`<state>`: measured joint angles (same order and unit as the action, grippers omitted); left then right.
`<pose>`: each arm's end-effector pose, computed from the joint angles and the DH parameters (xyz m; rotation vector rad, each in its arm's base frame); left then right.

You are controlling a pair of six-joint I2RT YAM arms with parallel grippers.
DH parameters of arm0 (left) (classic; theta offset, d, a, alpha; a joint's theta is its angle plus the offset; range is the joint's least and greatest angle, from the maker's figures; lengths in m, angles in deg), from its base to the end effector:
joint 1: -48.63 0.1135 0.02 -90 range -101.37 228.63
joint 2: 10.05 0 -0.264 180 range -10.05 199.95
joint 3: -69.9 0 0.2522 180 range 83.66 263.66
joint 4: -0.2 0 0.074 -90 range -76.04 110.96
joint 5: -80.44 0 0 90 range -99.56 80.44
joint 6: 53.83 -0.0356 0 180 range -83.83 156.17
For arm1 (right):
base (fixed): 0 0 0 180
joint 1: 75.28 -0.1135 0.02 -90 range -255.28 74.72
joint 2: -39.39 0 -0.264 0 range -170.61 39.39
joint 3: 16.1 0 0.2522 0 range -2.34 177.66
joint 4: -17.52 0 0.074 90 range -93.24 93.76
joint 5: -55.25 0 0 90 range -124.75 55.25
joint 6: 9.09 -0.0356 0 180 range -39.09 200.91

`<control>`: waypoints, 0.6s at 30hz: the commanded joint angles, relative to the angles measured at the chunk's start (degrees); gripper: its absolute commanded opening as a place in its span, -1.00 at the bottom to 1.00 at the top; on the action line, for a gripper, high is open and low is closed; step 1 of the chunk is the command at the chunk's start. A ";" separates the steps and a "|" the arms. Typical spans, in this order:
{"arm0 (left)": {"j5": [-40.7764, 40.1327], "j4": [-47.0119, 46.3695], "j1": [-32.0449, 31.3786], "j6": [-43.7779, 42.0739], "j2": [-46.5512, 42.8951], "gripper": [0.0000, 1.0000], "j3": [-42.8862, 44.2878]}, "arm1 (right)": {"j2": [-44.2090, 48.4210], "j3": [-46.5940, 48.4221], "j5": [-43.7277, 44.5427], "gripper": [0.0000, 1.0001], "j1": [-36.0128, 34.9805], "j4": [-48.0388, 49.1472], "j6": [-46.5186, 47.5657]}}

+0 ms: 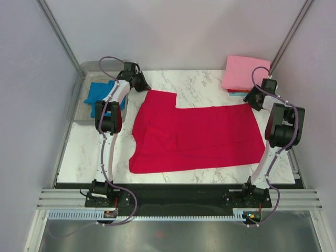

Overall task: Fold and stack the t-shirts
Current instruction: Fold the tshirt

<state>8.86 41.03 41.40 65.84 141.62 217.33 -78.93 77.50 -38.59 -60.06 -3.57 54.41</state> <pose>0.5740 -0.0842 0.1438 -0.3102 2.3936 -0.6856 0.4355 -0.1160 0.1619 0.8154 2.2306 0.1740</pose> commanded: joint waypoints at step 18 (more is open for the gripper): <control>-1.10 0.00 0.28 0.91 -2.95 -0.96 -6.19 | 1.51 -2.93 7.35 -1.00 -1.69 3.47 2.94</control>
<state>9.06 39.41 41.43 66.57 141.10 215.69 -79.44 74.92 -32.23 -61.78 0.60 56.35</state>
